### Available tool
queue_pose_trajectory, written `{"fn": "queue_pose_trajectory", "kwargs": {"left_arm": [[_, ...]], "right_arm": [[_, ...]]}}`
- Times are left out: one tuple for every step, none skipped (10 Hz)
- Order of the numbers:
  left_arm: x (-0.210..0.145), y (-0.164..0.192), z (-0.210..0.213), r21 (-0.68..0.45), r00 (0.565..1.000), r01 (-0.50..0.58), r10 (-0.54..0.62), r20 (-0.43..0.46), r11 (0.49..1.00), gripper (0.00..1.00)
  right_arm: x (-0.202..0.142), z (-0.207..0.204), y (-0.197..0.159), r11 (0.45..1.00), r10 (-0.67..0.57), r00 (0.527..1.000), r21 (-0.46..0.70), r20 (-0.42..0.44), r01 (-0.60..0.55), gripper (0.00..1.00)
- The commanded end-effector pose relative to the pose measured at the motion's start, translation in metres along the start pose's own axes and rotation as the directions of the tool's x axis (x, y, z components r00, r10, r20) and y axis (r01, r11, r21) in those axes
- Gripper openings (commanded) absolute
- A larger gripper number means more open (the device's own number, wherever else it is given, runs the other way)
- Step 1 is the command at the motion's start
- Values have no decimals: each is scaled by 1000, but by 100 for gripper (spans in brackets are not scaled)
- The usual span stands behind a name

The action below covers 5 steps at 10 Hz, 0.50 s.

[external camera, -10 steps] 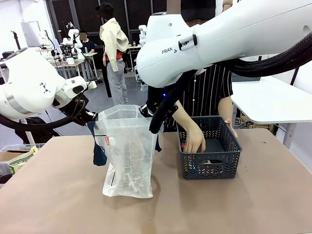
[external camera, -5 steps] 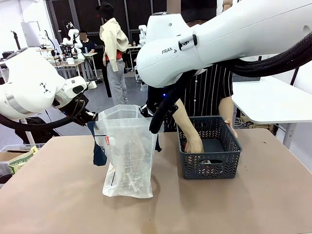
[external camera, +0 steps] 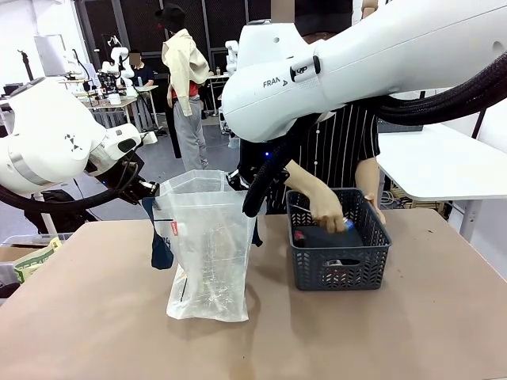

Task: Transfer purchased items from the store into the shopping bag.
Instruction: Move the Reusable shopping bag to the right side of the table.

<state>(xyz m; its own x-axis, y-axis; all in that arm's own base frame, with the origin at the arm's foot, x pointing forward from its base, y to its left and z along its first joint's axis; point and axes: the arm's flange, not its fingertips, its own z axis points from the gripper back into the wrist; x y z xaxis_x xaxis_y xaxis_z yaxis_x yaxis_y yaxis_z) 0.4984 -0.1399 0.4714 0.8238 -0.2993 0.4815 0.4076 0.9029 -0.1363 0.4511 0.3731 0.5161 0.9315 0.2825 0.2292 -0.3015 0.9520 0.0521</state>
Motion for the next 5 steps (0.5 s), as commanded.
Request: {"fn": "queue_pose_trajectory", "kwargs": {"left_arm": [[3, 3, 1, 1, 1000, -2, 2, -5, 1000, 0], [3, 3, 1, 1, 1000, -2, 2, -5, 1000, 0], [3, 3, 1, 1, 1000, -2, 2, -5, 1000, 0], [3, 3, 1, 1, 1000, -2, 2, -5, 1000, 0], [3, 3, 1, 1, 1000, -2, 2, -5, 1000, 0]], "right_arm": [[0, 2, -1, 1000, -2, 1000, -2, 3, 2, 0], [0, 2, -1, 1000, -2, 1000, -2, 3, 2, 0], [0, 2, -1, 1000, -2, 1000, -2, 3, 2, 0], [0, 2, -1, 1000, -2, 1000, -2, 3, 2, 0], [0, 2, -1, 1000, -2, 1000, -2, 3, 2, 0]]}}
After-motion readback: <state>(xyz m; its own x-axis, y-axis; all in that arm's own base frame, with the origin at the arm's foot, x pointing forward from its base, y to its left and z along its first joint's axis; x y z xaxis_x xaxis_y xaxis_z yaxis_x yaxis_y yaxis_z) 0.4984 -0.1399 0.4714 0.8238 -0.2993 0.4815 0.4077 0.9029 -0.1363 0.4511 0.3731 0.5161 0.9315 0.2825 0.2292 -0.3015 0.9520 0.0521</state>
